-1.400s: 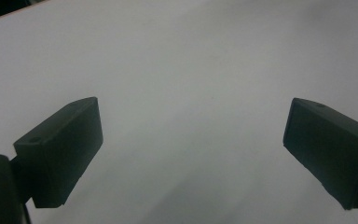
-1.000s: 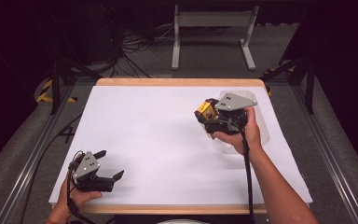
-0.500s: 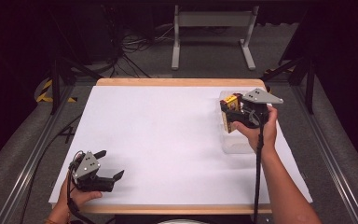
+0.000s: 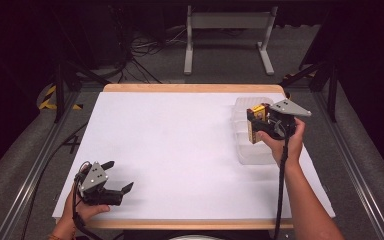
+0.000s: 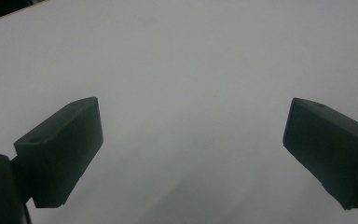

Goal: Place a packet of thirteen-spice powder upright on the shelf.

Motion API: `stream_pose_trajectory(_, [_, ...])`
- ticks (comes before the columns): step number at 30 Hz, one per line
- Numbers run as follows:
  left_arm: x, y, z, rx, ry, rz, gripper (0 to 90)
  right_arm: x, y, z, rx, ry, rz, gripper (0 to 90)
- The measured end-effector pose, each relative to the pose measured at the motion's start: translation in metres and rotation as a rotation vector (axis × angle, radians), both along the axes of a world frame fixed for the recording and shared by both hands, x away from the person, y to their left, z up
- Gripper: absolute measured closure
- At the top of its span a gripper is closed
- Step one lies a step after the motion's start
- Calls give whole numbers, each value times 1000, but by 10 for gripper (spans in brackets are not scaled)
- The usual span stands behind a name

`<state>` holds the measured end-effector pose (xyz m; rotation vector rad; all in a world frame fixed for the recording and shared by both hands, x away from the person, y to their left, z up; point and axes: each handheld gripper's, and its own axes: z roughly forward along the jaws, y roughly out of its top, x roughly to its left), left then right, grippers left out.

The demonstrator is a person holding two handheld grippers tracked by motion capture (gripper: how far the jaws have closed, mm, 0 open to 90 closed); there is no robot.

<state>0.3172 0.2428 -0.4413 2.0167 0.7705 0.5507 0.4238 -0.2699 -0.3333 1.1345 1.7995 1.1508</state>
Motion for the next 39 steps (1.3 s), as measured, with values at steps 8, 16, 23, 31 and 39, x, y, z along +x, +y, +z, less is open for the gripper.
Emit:
stream_pose_trajectory(8, [0, 0, 0, 2, -1, -2, 54, 0, -7, -11, 13, 19, -25, 329])
stream_pose_trajectory(16, [1, 0, 0, 3, 0, -1, 55, -2, -14, -19, 11, 37, -34, 328])
stream_pose_trajectory(23, [1, 0, 0, 3, 2, -1, 54, -4, -23, -21, 14, 63, -43, 328])
stream_pose_trajectory(31, [1, 0, 0, 5, 1, -3, 55, -9, -25, -20, -32, 74, -39, 328])
stream_pose_trajectory(39, [1, 0, 0, 5, -3, -4, 55, -14, -28, -23, -61, 85, -37, 328])
